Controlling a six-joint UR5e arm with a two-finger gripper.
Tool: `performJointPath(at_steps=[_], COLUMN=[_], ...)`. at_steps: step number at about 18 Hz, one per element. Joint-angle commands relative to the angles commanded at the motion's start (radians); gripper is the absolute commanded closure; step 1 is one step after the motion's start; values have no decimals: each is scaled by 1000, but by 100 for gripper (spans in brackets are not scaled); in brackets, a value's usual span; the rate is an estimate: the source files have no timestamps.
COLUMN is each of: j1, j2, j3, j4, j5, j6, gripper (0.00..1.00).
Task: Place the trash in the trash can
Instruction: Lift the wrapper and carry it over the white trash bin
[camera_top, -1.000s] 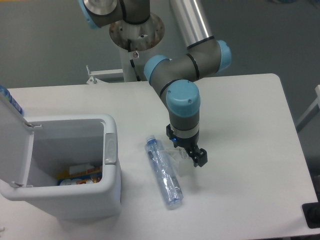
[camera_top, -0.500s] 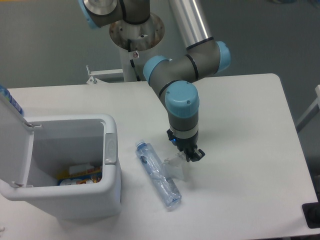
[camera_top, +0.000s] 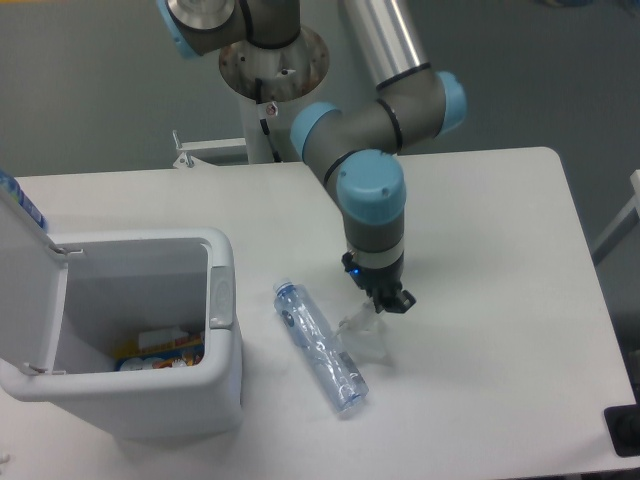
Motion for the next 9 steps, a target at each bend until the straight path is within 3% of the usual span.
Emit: performJointPath(at_steps=[6, 9], j1=[57, 75], j2=[74, 89], j3=[87, 150], j4=[-155, -190], j5=[-153, -241], j6=[-18, -92], gripper=[93, 93])
